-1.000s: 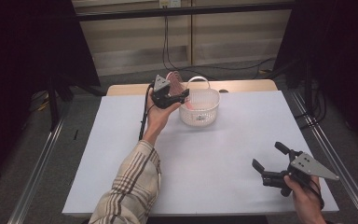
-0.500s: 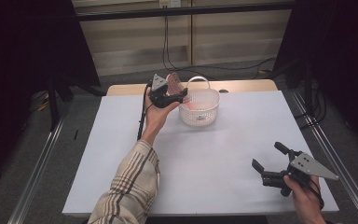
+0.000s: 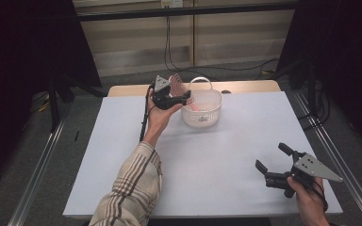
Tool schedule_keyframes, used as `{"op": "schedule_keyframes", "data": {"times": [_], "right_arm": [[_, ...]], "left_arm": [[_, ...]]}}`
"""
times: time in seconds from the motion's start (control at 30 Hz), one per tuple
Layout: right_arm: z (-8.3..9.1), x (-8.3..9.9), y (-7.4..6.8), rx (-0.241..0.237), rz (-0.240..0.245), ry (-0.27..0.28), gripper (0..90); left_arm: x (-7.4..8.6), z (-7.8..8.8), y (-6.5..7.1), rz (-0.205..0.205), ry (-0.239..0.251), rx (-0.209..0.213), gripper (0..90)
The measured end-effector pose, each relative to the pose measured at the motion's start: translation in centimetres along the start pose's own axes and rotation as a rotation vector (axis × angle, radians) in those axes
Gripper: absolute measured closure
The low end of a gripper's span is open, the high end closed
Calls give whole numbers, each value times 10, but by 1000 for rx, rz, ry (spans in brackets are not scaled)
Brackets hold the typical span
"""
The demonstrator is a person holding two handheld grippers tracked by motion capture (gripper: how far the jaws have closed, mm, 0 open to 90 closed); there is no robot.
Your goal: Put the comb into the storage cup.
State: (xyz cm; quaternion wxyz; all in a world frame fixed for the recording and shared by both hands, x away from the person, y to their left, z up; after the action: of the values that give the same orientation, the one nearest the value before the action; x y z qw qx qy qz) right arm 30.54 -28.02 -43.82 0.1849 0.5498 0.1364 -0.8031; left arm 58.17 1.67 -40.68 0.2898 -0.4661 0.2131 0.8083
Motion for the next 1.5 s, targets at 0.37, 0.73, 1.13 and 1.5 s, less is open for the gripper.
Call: {"op": "schedule_keyframes", "data": {"times": [0.37, 0.73, 1.13, 1.5], "right_arm": [[1, 2, 3, 0, -9, -3, 0], [-1, 2, 2, -4, 1, -3, 0], [0, 1, -2, 2, 7, -5, 0], [0, 1, -1, 9, 5, -3, 0]], "left_arm": [[-5, 12, -3, 4, 21, 3, 29], [-5, 35, -14, 2, 41, -4, 26], [6, 63, -11, -21, 97, 20, 26], [17, 78, -9, -21, 105, 29, 27]]}}
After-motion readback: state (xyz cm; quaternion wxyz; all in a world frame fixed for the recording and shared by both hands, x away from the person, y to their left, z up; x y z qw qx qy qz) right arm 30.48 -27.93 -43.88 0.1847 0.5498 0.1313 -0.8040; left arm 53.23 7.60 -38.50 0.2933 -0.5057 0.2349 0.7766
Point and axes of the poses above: each handheld gripper's, and its own axes: z roughly backward along the jaws, x roughly out of its underside, y roughly to its right, the point moved 6 cm from there along -z, roughly forward along the jaws, and after that the axes turned 13 degrees about -y, right-handed, at the moved point
